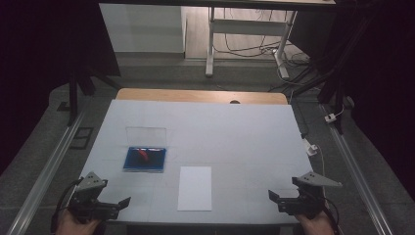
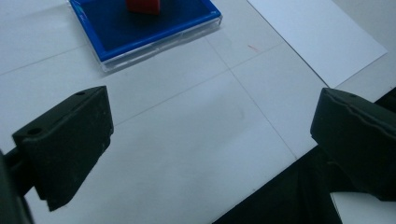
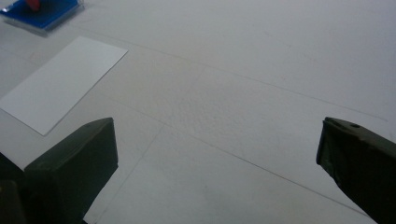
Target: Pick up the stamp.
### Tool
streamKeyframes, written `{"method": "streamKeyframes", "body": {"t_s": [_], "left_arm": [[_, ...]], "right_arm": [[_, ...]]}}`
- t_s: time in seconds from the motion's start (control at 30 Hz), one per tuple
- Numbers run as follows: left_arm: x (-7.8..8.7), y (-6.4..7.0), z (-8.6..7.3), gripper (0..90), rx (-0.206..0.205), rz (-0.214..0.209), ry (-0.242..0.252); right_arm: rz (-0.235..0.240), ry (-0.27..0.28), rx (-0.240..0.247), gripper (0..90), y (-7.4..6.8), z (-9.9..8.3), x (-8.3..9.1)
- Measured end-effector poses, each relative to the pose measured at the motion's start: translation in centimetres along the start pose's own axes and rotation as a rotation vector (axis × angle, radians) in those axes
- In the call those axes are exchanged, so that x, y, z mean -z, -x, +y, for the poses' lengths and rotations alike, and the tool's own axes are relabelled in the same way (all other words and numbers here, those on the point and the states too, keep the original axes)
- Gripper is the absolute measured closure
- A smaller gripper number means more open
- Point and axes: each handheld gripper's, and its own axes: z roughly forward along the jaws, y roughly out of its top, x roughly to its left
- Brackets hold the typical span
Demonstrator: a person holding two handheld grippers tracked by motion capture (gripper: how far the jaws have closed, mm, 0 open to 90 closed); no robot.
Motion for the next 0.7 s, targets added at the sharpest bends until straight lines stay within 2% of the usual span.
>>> {"method": "streamKeyframes", "body": {"t_s": [0.13,0.17,0.27,0.47,0.7], "left_arm": [[-0.06,0.00,0.03,0.0,-0.002,-0.003,-0.005],[-0.07,-0.02,0.03,0.2,0.000,-0.003,-0.007],[-0.08,-0.02,0.03,0.5,0.003,-0.003,-0.008],[-0.23,0.05,0.10,0.7,0.005,0.009,-0.023],[-0.34,0.05,0.22,0.6,0.005,0.019,-0.037]], "right_arm": [[-0.011,-0.021,0.011,0.0,0.52,0.02,-0.04],[0.016,-0.026,-0.007,0.0,0.78,0.02,-0.14],[0.030,-0.031,-0.004,0.0,0.77,0.02,-0.20],[0.052,-0.046,0.025,0.0,0.57,0.05,-0.34],[0.064,-0.048,0.022,0.0,0.67,0.04,-0.35]]}}
